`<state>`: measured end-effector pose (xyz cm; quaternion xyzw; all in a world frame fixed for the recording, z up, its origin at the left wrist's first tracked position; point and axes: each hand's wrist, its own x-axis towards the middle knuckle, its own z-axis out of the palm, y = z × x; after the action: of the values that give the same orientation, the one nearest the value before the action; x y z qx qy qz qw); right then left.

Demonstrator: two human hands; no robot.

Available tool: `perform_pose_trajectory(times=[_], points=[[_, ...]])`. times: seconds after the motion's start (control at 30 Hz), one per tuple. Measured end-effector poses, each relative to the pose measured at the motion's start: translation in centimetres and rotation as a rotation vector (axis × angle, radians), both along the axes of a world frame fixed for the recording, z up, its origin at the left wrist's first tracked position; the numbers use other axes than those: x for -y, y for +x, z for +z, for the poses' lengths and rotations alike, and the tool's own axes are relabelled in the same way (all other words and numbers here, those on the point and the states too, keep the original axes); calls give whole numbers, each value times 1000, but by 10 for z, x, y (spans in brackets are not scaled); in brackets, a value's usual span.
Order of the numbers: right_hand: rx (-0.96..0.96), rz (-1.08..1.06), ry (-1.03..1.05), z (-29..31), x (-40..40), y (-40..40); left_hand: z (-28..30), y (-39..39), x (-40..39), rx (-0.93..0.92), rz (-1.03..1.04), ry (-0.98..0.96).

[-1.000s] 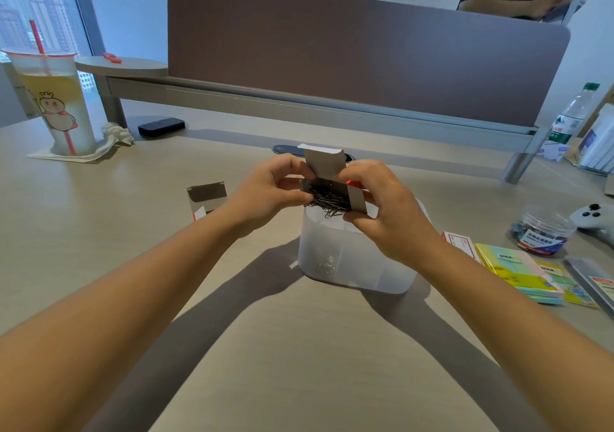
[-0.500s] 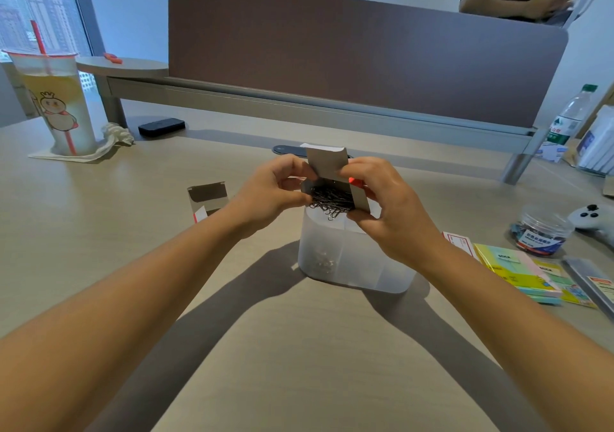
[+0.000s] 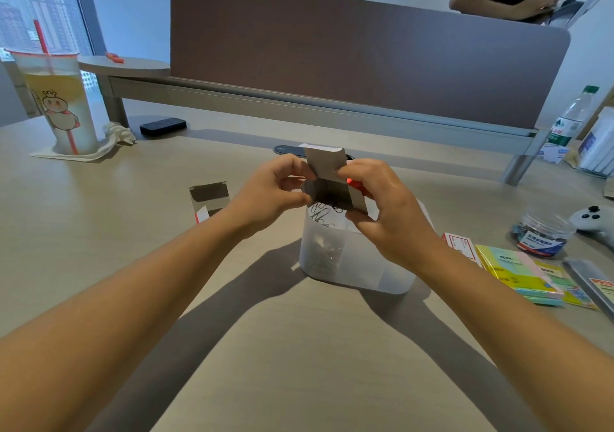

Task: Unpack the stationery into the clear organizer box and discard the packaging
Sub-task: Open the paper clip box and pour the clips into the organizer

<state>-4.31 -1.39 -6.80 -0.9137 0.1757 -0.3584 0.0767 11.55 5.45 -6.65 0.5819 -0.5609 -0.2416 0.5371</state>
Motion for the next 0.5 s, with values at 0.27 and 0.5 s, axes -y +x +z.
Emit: perform_pose_trajectory(times=[0.27,0.5], points=[[23,-1,-101,-1,-3,4,-4,0,-5,-13,45,-94],[41,12,100,7,-4,2,-3,-1,-8,14,31,-97]])
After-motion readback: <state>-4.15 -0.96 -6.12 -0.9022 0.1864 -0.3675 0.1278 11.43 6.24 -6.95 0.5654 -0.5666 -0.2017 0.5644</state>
